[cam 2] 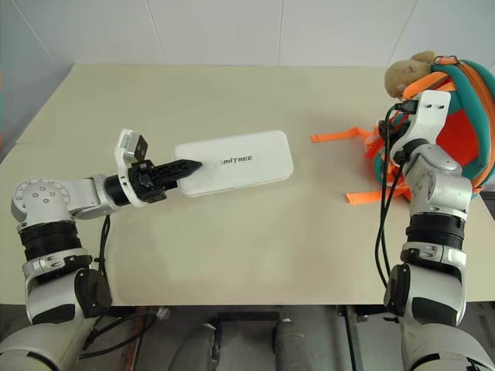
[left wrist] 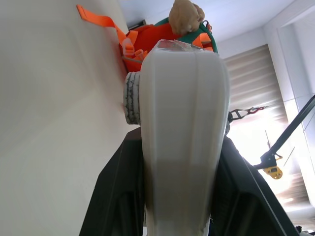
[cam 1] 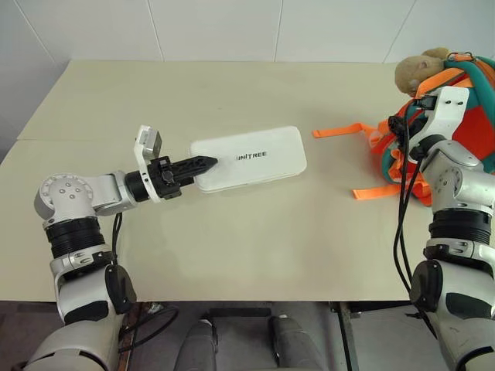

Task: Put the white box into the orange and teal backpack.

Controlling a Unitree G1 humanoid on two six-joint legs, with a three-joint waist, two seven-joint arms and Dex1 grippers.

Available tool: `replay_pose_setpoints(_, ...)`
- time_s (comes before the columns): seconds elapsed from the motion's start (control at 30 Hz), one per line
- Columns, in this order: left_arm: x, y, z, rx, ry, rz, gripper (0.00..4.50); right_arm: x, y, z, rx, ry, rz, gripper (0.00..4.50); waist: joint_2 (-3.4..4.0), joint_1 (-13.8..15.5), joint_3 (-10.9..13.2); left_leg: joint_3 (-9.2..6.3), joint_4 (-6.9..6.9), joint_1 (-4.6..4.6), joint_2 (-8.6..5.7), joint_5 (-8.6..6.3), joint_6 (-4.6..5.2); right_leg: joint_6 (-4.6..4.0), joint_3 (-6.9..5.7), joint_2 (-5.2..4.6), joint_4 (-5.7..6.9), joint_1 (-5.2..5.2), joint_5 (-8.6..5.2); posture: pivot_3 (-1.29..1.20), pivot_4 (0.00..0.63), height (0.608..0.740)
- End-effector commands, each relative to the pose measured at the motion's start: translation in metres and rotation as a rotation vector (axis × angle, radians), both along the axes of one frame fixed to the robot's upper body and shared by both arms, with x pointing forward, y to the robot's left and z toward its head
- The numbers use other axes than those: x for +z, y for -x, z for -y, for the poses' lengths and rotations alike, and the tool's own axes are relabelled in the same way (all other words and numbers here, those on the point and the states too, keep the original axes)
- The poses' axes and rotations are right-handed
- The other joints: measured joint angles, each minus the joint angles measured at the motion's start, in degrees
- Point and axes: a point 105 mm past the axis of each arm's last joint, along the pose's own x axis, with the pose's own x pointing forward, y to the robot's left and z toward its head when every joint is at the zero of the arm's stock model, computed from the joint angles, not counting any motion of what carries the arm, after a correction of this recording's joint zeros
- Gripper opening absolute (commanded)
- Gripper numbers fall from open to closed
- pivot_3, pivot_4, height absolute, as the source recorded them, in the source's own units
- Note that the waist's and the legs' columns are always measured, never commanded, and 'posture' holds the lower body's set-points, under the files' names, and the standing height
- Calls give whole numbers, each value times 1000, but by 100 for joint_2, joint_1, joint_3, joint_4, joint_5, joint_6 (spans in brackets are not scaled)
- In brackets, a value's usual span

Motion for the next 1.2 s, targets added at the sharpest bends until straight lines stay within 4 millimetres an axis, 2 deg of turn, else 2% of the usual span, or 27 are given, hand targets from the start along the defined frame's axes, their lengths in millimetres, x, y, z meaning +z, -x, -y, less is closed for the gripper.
replay_pose_setpoints(0.03,19,-5,-19,93,5,85,1261,38,2,-26,117,2,119,190,0,-18,0,0,0,1,0,0,-1,0,0,1,2,0,0,0,150,740)
replay_pose_setpoints(0.07,21,-7,-23,116,0,93,1261,43,2,-33,150,2,132,0,1,-49,1,0,0,1,1,1,-2,0,0,2,4,0,0,0,150,740)
replay_pose_setpoints(0.2,29,-16,-43,211,-26,123,1261,62,12,-72,325,-2,185,0,3,-128,2,0,-1,1,1,1,-2,0,0,1,5,-1,0,0,150,740)
replay_pose_setpoints(0.27,35,-21,-53,257,-46,144,1260,71,22,-99,453,14,203,0,4,-137,3,0,-7,1,2,1,-2,1,0,2,5,-5,0,0,150,740)
replay_pose_setpoints(0.4,44,-27,-72,335,-75,178,1260,82,49,-144,671,6,224,0,8,-140,5,0,-17,-3,6,1,-4,0,1,4,5,-16,-1,0,150,740)
replay_pose_setpoints(0.47,43,-28,-79,359,-95,182,1248,84,62,-160,748,0,225,0,8,-135,5,0,-20,-4,7,1,-4,-1,0,5,5,-18,-2,0,150,740)
replay_pose_setpoints(0.57,42,-29,-91,395,-126,201,1248,86,94,-193,921,14,231,0,8,-117,5,-1,-20,-13,8,1,-5,-2,-2,4,2,-24,-2,0,150,740)
replay_pose_setpoints(0.67,49,-32,-94,408,-131,239,1247,87,119,-213,1061,46,225,0,8,-90,5,-5,-8,-57,8,1,-5,-2,-6,2,8,-60,-2,0,150,740)
replay_pose_setpoints(0.9,54,-35,-99,397,-161,276,1247,89,162,-229,1288,103,231,0,8,24,5,-4,-3,-88,6,1,-5,-3,-6,2,19,-100,-2,0,150,740)
replay_pose_setpoints(1.1,57,-32,-110,394,-188,312,1247,67,189,-223,1431,239,151,0,8,40,5,-3,-4,-90,6,1,-4,-4,-8,3,15,-101,-3,0,150,740)
replay_pose_setpoints(1.2,61,-24,-118,366,-223,371,1247,61,202,-215,1498,300,114,0,7,34,5,-2,-4,-90,7,1,-4,-5,-8,4,16,-102,-4,0,150,740)
